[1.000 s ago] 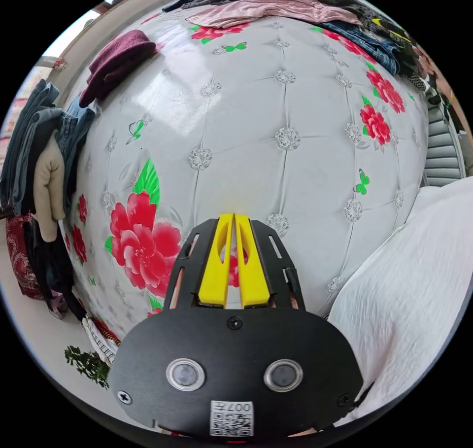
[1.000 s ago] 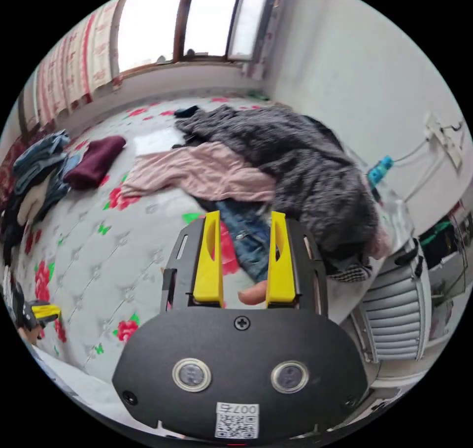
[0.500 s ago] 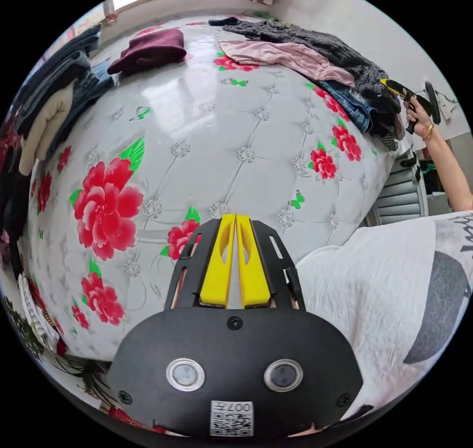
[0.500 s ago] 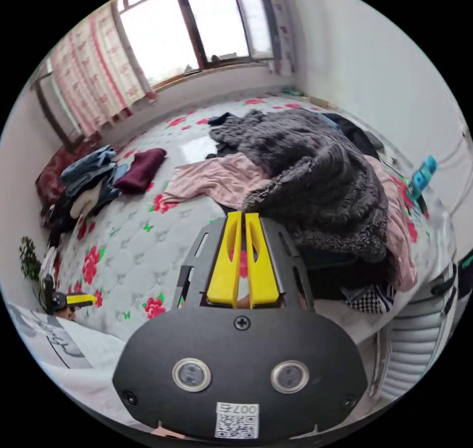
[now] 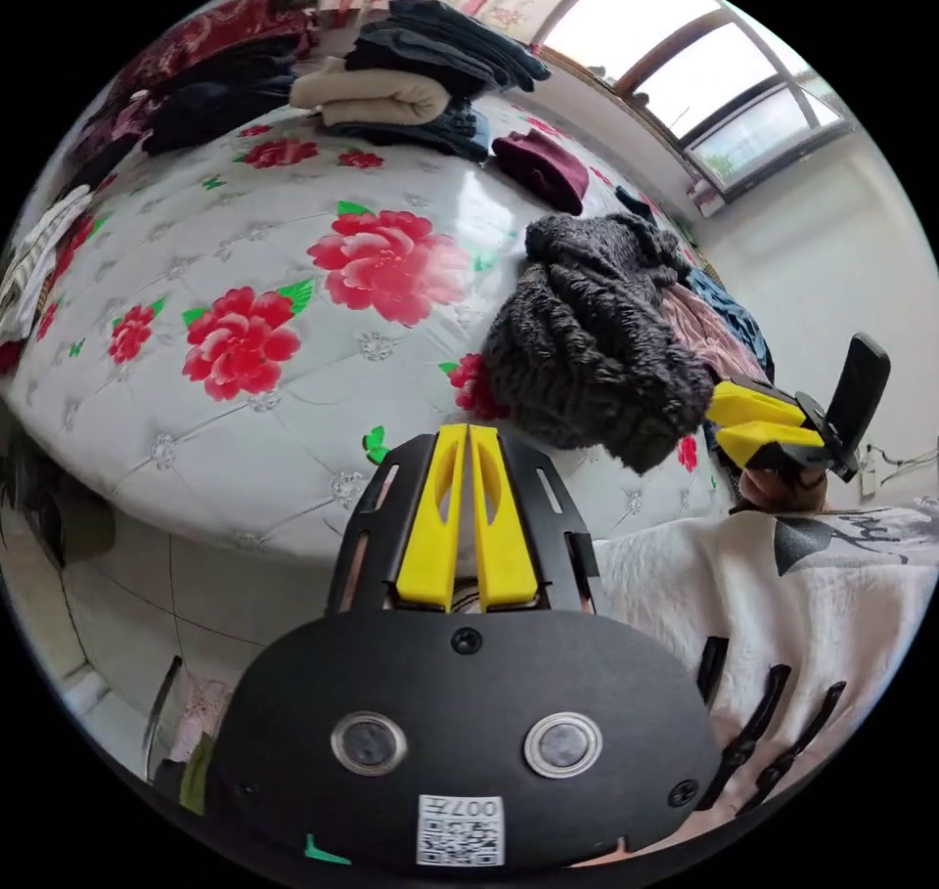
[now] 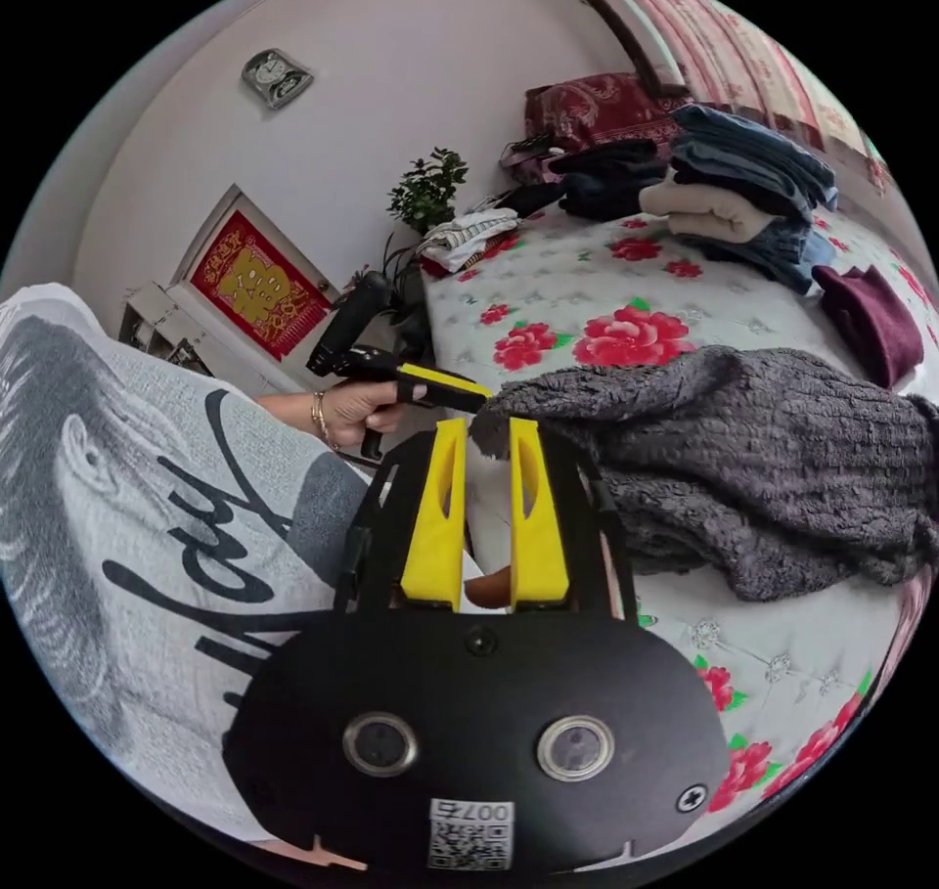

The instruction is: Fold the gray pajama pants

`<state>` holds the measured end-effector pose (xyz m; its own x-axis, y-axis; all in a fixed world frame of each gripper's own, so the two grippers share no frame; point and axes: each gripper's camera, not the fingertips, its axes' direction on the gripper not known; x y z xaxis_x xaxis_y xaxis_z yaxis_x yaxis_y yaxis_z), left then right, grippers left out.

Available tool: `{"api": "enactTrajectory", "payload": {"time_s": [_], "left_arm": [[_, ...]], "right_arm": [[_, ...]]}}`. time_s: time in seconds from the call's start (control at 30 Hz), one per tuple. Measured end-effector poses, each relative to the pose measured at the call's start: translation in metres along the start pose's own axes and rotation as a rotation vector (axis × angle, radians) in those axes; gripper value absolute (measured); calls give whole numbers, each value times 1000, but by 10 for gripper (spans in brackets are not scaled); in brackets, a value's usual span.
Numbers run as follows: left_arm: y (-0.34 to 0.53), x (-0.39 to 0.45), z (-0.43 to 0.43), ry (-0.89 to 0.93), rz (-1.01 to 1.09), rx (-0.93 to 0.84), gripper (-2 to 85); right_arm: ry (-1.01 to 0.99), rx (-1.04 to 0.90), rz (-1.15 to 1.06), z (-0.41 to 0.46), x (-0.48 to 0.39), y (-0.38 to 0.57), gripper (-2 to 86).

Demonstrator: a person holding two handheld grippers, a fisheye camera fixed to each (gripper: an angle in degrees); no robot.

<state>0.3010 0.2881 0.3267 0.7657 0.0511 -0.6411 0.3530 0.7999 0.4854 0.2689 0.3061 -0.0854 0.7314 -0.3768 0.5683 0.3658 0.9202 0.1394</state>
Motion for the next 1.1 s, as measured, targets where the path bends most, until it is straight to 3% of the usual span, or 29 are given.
{"api": "enactTrajectory", "payload": {"time_s": [0.2,0.37,0.6,0.67,0.7,0.77,0.87,1.0,1.1], "left_arm": [[33,-50,-82,-108,-111,102,53],[14,-32,-96,-30,3,92,78],[-81,80,-50,152,475,-88,126],[-94,114,-21,102,610,-217,123],[-97,130,3,-7,690,-327,111],[-98,139,3,-78,841,-319,70],[-121,108,-44,25,748,-303,25],[-109,0,-187,212,597,-45,4],[-87,-114,-298,210,307,164,-2]], "right_arm": [[166,62,286,-29,63,43,64],[233,57,577,-55,120,107,99],[312,-29,544,-50,142,88,123],[281,-67,554,-39,153,73,126],[263,-73,559,-37,154,70,127],[228,-87,587,-33,158,63,132],[238,-33,600,-50,156,68,134],[246,76,718,-89,171,98,132],[286,164,854,-123,194,125,132]]}}
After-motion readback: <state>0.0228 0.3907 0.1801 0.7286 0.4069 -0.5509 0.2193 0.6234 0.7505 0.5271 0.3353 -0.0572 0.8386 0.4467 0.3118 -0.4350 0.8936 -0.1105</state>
